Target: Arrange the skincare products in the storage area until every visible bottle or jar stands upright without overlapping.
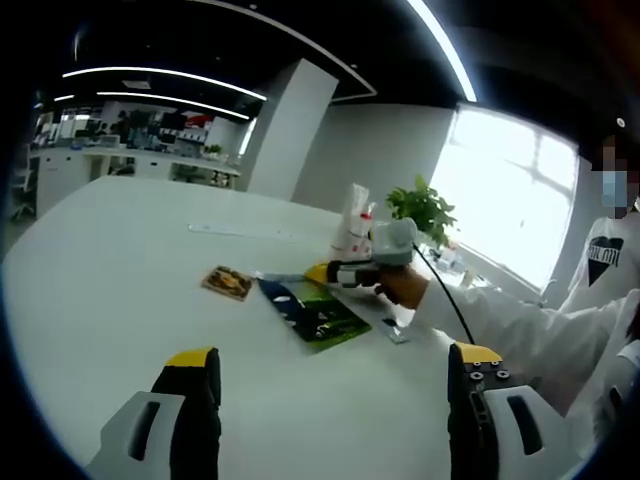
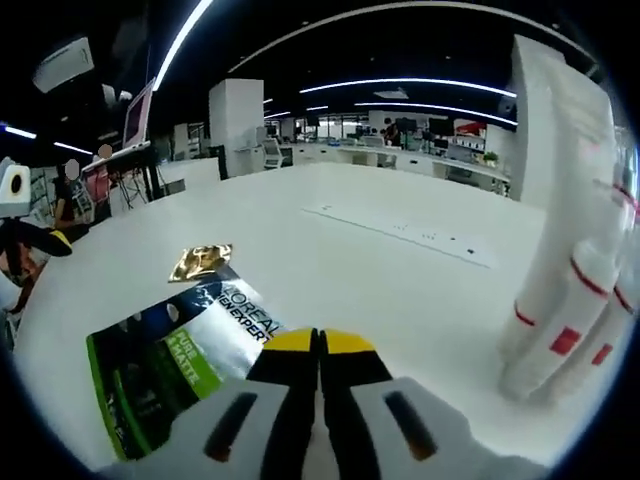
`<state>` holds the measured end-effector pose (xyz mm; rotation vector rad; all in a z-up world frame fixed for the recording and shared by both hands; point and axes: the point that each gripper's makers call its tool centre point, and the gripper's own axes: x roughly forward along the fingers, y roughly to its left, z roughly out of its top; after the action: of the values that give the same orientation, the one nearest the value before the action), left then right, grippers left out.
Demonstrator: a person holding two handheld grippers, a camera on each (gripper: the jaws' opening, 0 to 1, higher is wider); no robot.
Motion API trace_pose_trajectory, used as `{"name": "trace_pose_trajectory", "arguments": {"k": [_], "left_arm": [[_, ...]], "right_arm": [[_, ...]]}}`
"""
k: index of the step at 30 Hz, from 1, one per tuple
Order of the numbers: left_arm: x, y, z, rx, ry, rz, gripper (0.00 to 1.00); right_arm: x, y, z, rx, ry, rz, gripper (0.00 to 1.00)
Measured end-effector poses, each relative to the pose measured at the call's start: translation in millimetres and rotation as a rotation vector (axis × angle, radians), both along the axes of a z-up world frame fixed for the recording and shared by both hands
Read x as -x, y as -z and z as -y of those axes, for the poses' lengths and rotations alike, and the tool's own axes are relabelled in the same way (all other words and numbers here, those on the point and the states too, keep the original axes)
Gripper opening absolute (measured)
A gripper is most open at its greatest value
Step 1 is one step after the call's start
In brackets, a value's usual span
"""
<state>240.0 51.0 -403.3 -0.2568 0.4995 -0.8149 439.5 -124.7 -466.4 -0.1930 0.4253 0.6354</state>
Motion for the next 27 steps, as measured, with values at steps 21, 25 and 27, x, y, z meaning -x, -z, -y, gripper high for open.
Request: {"name": "trace_pose_trajectory", "arguments": {"k": [21, 25, 27], "left_arm": [[-2.5, 1.2, 2, 0.004, 0.010, 0.003, 0.95], [-2.5, 0.4, 3, 0.005, 0.010, 0.005, 0.95], [-2.3, 0.7, 4, 0.005, 0.011, 0.004, 0.95]], "right_arm": [[12, -31.9, -3, -0.122, -0.008, 0.085, 0.00], [20, -41.8, -7, -0.142, -0.019, 0.108, 0.00], [21, -47.4, -8, -0.148, -0.026, 0.123, 0.00]]}}
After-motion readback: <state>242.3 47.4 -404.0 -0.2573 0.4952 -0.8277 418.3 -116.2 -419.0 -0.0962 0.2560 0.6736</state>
